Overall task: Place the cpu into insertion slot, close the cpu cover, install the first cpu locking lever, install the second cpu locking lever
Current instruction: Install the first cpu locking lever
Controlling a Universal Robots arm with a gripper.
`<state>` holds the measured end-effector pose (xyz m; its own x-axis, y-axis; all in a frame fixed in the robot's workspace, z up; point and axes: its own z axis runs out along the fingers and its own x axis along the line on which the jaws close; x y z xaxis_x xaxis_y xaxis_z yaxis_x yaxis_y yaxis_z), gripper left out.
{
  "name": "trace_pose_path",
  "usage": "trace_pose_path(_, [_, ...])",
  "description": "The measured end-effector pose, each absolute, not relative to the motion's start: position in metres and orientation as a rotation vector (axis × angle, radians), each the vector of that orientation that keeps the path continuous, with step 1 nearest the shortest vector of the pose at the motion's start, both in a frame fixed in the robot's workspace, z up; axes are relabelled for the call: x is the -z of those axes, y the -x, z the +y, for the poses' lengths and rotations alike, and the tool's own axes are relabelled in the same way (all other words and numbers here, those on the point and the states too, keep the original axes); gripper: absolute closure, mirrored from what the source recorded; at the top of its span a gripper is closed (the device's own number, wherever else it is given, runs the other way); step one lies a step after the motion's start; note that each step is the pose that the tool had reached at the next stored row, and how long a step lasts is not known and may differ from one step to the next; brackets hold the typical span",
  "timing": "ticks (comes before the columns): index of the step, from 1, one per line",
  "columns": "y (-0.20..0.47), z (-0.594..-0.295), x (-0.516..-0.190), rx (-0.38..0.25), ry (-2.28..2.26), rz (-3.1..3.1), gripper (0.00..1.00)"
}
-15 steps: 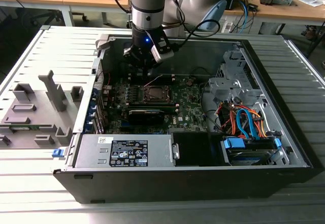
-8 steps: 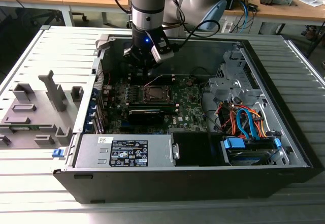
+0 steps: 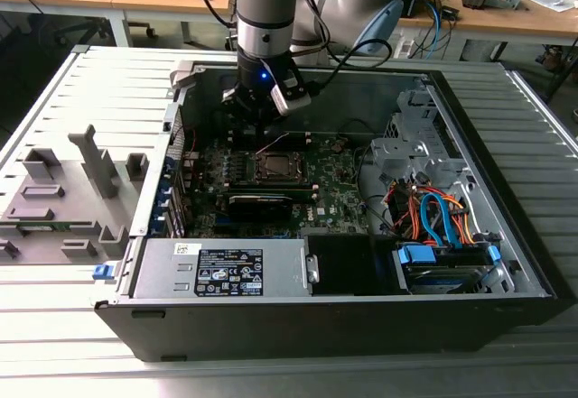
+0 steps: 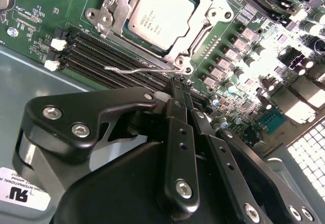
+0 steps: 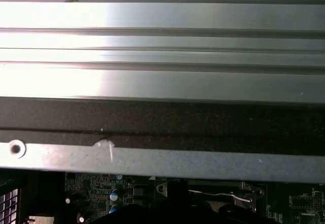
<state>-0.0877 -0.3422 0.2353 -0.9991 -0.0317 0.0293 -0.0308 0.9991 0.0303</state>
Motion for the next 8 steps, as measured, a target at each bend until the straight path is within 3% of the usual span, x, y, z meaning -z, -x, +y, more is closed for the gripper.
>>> trace_pose_path(8, [0.086, -0.3422, -0.2344, 0.047, -0.049, -3.111, 0.89])
